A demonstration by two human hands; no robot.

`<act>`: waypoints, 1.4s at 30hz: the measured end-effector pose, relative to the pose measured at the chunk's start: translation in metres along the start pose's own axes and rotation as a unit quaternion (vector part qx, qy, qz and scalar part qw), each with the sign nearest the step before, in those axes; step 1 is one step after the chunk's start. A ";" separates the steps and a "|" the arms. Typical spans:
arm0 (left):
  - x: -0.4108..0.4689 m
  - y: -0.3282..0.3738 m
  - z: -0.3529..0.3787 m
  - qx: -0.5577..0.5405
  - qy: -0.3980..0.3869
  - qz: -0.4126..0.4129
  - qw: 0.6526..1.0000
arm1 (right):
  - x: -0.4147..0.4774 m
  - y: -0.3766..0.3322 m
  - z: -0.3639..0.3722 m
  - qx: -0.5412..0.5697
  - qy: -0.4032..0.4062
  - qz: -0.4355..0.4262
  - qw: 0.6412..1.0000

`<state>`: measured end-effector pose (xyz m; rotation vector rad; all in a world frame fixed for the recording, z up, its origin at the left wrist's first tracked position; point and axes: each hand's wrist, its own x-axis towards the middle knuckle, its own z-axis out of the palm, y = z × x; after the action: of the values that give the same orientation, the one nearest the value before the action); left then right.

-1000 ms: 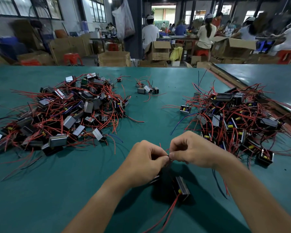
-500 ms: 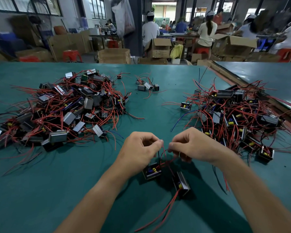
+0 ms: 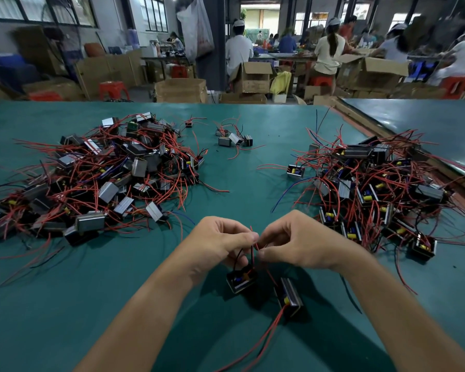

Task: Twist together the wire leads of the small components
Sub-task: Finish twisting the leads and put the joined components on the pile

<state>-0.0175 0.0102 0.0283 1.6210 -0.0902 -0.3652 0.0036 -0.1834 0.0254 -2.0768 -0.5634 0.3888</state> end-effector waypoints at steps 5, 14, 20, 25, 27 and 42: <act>-0.002 0.002 -0.003 -0.046 -0.030 -0.008 0.998 | 0.004 0.000 0.007 -0.035 0.019 -0.004 0.999; -0.004 0.006 -0.003 -0.052 0.035 0.014 0.998 | 0.006 0.000 -0.004 0.036 0.133 0.023 0.990; -0.004 0.010 0.000 -0.052 0.025 0.025 0.998 | 0.007 -0.004 -0.009 0.111 0.175 0.036 0.978; -0.001 0.004 0.000 -0.023 0.065 0.024 0.997 | 0.005 -0.010 -0.009 0.117 0.176 0.052 0.976; 0.000 0.000 0.001 0.024 0.060 0.032 0.997 | 0.004 -0.011 -0.010 0.129 0.183 0.048 0.974; 0.002 -0.009 0.009 0.183 -0.036 0.041 0.982 | 0.001 -0.006 -0.013 0.189 0.210 0.014 0.959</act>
<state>-0.0195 0.0014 0.0189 1.9596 -0.2918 -0.3585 0.0093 -0.1893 0.0374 -1.7271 -0.1842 0.0539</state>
